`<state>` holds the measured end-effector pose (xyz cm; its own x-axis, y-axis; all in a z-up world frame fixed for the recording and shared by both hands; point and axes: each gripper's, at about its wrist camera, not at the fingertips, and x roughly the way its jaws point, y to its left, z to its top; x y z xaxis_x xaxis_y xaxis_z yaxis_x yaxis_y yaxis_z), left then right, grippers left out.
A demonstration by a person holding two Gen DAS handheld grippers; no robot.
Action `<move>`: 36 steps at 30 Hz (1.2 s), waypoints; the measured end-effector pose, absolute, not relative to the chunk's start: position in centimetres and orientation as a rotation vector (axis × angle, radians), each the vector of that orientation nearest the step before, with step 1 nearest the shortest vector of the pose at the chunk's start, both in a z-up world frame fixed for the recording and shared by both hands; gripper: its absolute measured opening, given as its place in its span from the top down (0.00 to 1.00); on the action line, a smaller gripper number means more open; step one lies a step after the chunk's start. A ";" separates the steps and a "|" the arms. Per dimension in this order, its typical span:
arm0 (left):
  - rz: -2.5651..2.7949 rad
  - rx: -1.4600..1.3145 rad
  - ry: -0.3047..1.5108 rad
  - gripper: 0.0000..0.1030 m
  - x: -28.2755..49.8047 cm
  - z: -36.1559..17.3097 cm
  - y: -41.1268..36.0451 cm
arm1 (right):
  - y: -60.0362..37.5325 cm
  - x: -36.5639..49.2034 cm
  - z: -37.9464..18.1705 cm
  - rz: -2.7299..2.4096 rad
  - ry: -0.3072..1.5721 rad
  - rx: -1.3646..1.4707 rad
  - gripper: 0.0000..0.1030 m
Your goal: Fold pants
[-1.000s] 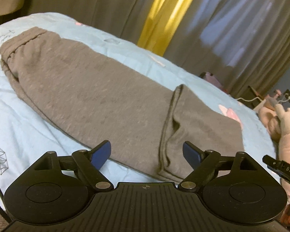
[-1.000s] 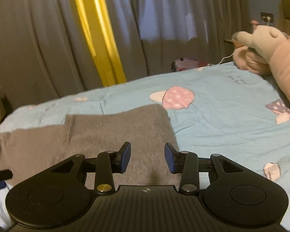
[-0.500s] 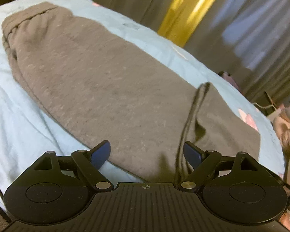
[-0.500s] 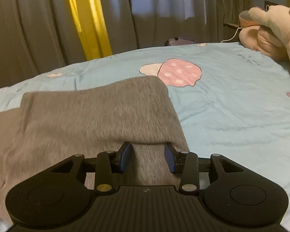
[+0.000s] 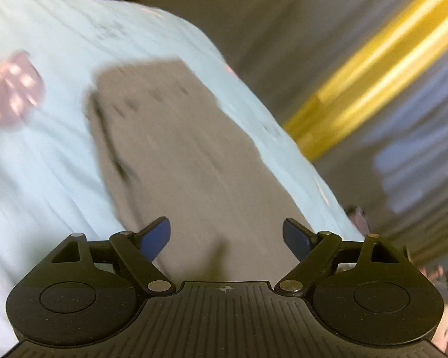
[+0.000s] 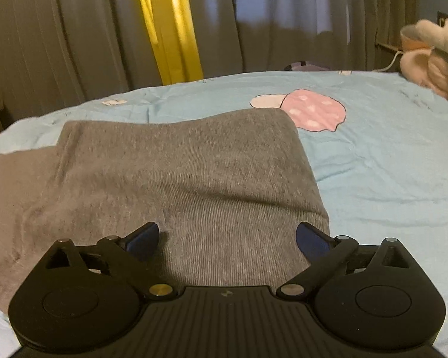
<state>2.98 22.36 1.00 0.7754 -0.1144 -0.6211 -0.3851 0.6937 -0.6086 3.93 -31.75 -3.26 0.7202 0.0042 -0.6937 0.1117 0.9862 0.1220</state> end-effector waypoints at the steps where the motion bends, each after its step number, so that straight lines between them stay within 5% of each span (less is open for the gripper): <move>1: 0.171 -0.847 0.678 0.18 3.1 0.8 24.1 | -31.9 3.9 -3.2 -0.057 0.767 0.161 0.04; 11: 0.244 -0.969 0.768 0.36 6.0 -2.1 33.1 | -31.9 3.5 -3.1 -0.073 0.770 0.184 0.04; 21: 0.257 -0.998 0.797 0.28 8.8 -4.5 34.3 | -32.9 3.3 -2.6 -0.077 0.755 0.290 0.04; 26: 0.262 -0.898 0.775 0.59 7.8 -3.5 33.3 | -33.1 2.7 -1.8 -0.089 0.731 0.319 0.04; 36: 0.066 -0.600 0.577 0.78 5.9 5.2 27.6 | -34.7 1.3 -0.2 -0.110 0.669 0.414 0.04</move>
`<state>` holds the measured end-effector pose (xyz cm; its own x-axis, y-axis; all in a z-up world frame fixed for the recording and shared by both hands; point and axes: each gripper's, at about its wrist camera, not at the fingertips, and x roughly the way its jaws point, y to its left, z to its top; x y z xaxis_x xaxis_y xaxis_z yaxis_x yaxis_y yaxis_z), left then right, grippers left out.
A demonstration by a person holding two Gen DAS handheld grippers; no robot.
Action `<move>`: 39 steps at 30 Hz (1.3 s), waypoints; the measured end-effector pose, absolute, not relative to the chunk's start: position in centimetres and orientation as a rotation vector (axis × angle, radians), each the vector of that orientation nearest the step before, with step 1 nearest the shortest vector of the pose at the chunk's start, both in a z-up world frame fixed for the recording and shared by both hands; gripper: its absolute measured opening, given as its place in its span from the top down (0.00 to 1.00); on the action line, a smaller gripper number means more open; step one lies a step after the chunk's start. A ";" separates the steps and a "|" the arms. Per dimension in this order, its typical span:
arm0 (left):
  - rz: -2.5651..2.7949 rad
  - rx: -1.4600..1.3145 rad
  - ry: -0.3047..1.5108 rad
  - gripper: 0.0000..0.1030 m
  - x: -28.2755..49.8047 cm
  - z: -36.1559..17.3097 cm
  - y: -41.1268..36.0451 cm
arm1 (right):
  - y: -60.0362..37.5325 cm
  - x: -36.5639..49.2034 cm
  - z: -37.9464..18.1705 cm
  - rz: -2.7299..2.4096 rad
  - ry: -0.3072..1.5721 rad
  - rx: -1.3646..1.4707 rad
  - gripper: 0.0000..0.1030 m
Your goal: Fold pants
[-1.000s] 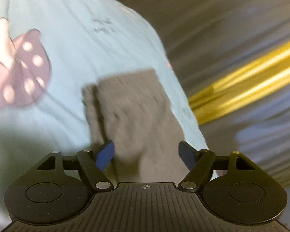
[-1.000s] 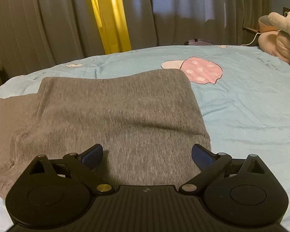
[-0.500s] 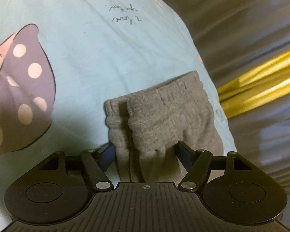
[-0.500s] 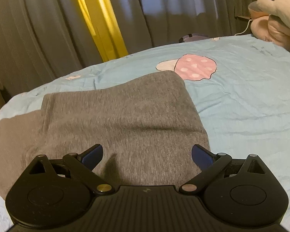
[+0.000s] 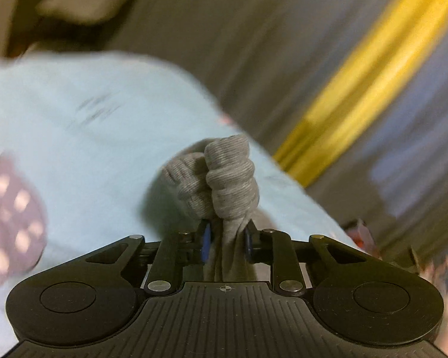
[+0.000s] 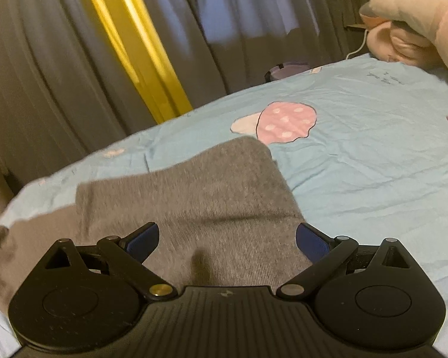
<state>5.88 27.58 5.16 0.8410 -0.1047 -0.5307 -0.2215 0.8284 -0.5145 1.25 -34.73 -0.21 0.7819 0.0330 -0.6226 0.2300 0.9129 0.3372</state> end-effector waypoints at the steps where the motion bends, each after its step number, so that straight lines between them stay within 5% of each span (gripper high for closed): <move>1: 0.025 -0.530 0.557 0.81 5.8 6.5 26.0 | -35.0 1.0 0.0 -0.108 0.658 0.432 0.04; 8: -0.277 -0.281 0.504 0.89 4.9 11.4 13.5 | -36.3 -0.1 1.0 -0.121 0.598 0.517 0.04; 9: -0.336 -0.250 0.517 0.99 4.7 11.3 11.3 | -36.4 -0.3 1.1 -0.121 0.594 0.524 0.04; 13: -0.473 -0.165 0.586 0.98 4.2 9.7 3.1 | -36.8 -0.9 1.3 -0.102 0.578 0.543 0.04; 17: -0.498 -0.093 0.701 0.81 3.6 7.4 -1.4 | -36.6 -1.4 1.6 -0.073 0.581 0.545 0.04; 20: -0.456 -0.165 0.715 0.44 2.8 6.7 0.5 | -35.9 -1.4 1.6 -0.019 0.589 0.516 0.04; 24: -0.293 -0.387 0.769 0.31 2.6 4.8 7.3 | -34.6 -0.9 1.4 0.005 0.609 0.455 0.04; 30: -0.139 -0.691 0.823 0.29 4.6 1.6 15.8 | -33.0 -0.3 0.9 0.057 0.642 0.430 0.04; 39: -0.210 -0.719 0.875 0.37 11.2 0.7 14.4 | -31.2 0.4 0.1 0.050 0.686 0.349 0.04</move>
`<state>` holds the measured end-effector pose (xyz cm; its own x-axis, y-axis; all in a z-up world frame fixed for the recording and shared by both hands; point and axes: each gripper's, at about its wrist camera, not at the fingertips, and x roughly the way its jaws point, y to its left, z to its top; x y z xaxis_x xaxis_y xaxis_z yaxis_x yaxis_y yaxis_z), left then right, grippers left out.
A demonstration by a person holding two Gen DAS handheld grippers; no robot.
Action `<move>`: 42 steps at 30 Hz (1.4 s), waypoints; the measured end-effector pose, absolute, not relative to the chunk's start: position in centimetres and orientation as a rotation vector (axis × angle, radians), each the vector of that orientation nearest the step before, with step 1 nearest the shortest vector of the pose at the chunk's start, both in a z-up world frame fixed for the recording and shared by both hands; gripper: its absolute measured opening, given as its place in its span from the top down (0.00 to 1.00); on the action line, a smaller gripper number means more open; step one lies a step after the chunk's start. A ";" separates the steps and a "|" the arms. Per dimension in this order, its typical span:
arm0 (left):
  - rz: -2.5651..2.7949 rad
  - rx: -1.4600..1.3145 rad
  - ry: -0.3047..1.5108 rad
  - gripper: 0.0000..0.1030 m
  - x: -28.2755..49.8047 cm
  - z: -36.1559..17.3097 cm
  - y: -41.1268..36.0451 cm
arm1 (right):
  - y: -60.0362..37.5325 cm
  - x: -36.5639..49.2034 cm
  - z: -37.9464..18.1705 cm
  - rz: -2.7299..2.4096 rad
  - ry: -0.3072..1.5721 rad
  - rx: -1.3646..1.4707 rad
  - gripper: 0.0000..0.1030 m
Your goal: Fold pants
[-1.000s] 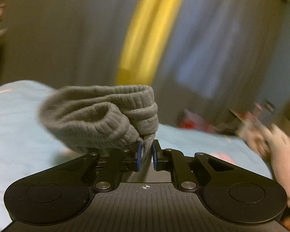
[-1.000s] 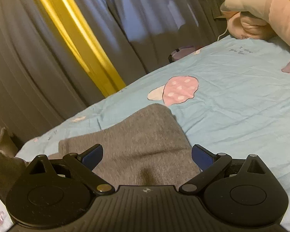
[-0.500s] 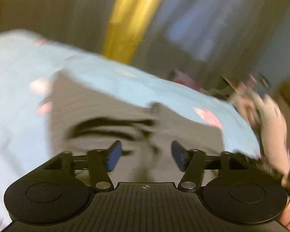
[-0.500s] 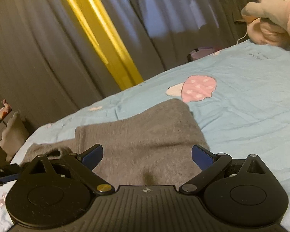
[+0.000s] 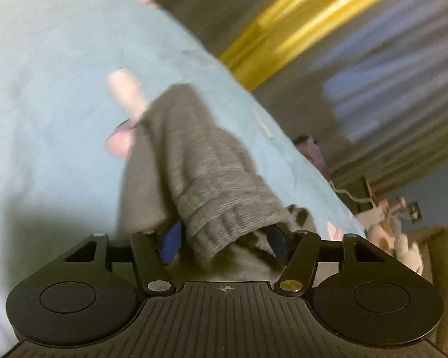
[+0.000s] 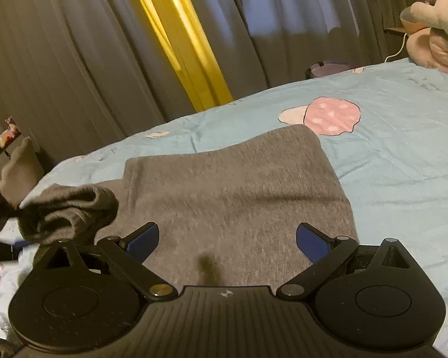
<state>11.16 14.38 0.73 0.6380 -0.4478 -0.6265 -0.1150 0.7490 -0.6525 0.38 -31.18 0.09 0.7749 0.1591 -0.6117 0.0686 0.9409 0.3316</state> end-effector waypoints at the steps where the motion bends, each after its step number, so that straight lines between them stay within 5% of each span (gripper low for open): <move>1: -0.226 -0.669 0.858 0.39 11.9 1.3 13.7 | -31.1 0.4 0.1 0.049 0.688 0.340 0.04; 4: -0.285 -0.538 0.801 0.46 13.9 3.7 12.0 | -30.3 0.7 0.0 0.079 0.691 0.319 0.04; 7: -0.284 -0.492 0.758 0.31 16.2 5.7 10.8 | -29.1 1.3 -0.1 0.122 0.698 0.293 0.04; 13: -0.242 -0.587 0.621 0.20 14.3 8.7 12.5 | -26.4 3.1 0.5 0.194 0.690 0.260 0.04; 19: -0.138 -0.652 0.649 0.19 6.1 6.2 17.3 | -22.4 6.2 0.3 0.336 0.692 0.334 0.05; 24: 0.088 -0.625 0.752 0.19 -0.4 3.1 20.6 | -18.4 10.4 -0.2 0.446 0.743 0.449 0.28; 35: 0.076 -0.557 0.830 0.19 -3.2 1.4 21.1 | -18.0 17.7 -3.7 0.295 0.865 0.777 0.21; 39: 0.036 -0.521 0.856 0.19 -2.9 1.1 19.4 | -17.2 18.9 -3.0 0.266 0.858 0.725 0.54; 42: -0.012 -0.473 0.864 0.19 -2.6 1.4 17.5 | -16.6 17.6 -0.5 0.308 0.790 0.632 0.59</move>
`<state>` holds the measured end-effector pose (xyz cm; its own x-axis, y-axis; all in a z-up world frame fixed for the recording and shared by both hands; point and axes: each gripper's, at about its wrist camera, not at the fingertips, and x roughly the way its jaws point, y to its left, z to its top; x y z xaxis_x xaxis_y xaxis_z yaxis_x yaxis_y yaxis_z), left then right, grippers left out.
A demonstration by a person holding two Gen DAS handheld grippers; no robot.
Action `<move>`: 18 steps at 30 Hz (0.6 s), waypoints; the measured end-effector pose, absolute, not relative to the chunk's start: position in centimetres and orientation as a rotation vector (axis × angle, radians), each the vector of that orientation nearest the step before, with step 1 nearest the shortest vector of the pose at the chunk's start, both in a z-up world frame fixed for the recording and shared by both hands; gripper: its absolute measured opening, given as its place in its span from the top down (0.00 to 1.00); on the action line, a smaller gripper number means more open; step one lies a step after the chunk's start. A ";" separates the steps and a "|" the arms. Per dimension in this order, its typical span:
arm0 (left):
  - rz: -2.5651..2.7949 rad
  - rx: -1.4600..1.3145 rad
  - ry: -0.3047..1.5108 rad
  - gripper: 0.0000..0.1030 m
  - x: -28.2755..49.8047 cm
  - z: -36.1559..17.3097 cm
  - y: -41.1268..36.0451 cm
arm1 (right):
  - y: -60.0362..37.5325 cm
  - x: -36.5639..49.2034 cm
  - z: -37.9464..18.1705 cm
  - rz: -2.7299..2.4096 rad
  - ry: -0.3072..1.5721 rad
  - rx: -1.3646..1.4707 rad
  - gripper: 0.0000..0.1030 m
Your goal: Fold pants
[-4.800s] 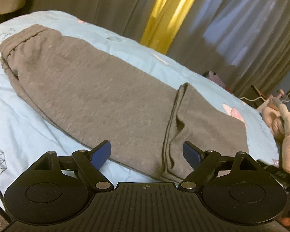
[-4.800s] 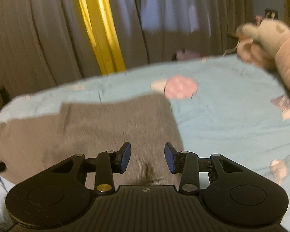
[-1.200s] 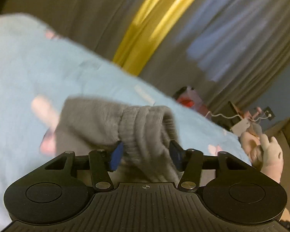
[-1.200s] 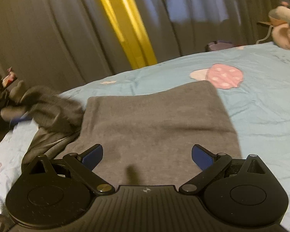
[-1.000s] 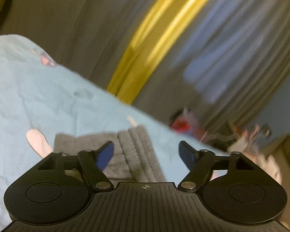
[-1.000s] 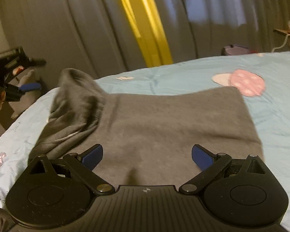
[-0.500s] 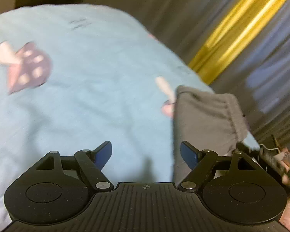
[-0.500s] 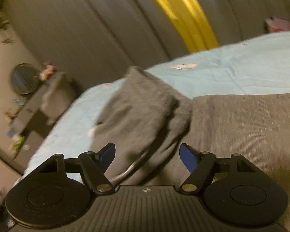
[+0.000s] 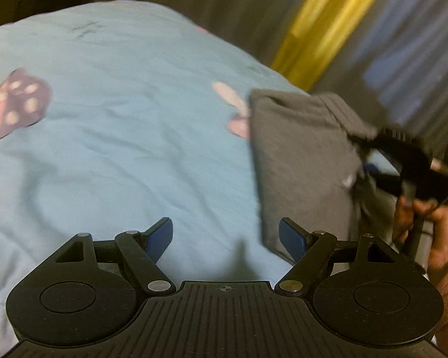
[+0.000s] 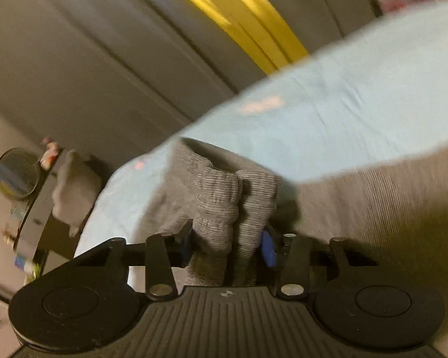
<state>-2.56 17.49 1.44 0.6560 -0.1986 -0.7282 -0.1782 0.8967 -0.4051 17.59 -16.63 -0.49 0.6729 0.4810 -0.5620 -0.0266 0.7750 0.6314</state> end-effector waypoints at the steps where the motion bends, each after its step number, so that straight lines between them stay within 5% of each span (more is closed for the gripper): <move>1: -0.032 -0.454 0.867 0.19 -2.4 1.6 16.7 | -16.4 16.8 0.7 0.326 0.761 0.613 0.60; 9: -0.143 -0.311 0.946 0.16 1.4 0.8 8.9 | -17.3 10.7 9.0 0.370 0.551 0.580 0.60; 12: -0.121 -0.316 0.968 0.25 2.1 0.3 7.8 | -19.5 8.1 11.3 0.349 0.489 0.602 0.60; 15: -0.092 -0.374 0.937 0.41 1.7 0.2 8.4 | -22.5 5.3 12.8 0.313 0.441 0.615 0.60; 18: -0.156 -0.454 0.866 0.72 0.8 0.9 9.0 | -25.3 3.2 13.0 0.268 0.437 0.609 0.60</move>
<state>0.77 8.96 0.85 0.6437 -0.3128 -0.6985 -0.0488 0.8940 -0.4454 3.24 -25.27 13.00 0.8754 0.3665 -0.3152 -0.1138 0.7900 0.6025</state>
